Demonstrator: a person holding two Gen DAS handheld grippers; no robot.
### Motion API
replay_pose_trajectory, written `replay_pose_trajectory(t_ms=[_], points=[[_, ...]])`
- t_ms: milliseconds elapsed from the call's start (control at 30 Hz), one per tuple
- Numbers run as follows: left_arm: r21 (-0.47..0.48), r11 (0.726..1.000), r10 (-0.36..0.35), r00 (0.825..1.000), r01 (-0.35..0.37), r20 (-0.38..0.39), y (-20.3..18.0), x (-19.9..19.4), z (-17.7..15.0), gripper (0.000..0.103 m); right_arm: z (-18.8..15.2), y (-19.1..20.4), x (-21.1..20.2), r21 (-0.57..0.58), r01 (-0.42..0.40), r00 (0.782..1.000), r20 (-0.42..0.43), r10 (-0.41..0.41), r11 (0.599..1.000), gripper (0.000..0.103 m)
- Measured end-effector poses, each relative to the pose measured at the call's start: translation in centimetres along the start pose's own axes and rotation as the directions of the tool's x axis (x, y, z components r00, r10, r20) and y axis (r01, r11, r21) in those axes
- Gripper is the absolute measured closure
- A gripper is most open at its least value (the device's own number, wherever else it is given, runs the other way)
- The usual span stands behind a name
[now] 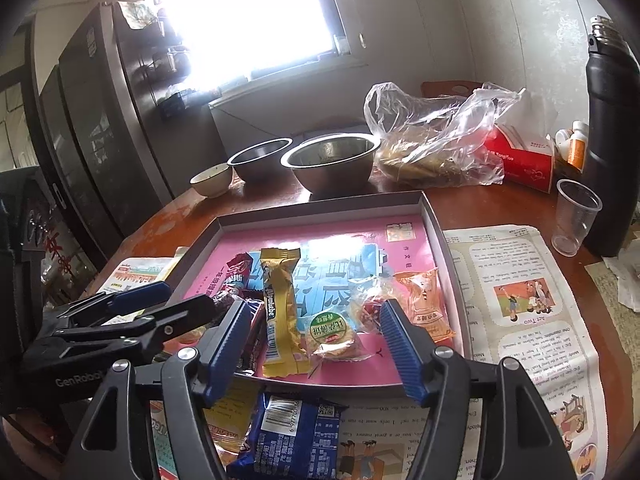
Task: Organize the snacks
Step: 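Withdraw both open tools from the tray toward the last loose snacks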
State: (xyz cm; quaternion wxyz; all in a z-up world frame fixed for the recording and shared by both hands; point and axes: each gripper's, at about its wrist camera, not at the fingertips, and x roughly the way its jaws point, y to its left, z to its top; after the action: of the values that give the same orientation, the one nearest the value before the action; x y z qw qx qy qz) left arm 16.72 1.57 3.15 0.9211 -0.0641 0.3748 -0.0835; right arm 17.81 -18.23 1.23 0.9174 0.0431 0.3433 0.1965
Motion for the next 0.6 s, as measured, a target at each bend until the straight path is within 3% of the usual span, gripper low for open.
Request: replay_pose_trajectory(t_ms=[600], points=[[0.018, 1.0, 0.011, 0.999, -0.012, 0.05, -0.7, -4.0, -0.7, 0.025, 0.0, -0.2, -2.8, 0.006, 0.008, 0.998, 0.054, -0.008, 1.0, 0.024]])
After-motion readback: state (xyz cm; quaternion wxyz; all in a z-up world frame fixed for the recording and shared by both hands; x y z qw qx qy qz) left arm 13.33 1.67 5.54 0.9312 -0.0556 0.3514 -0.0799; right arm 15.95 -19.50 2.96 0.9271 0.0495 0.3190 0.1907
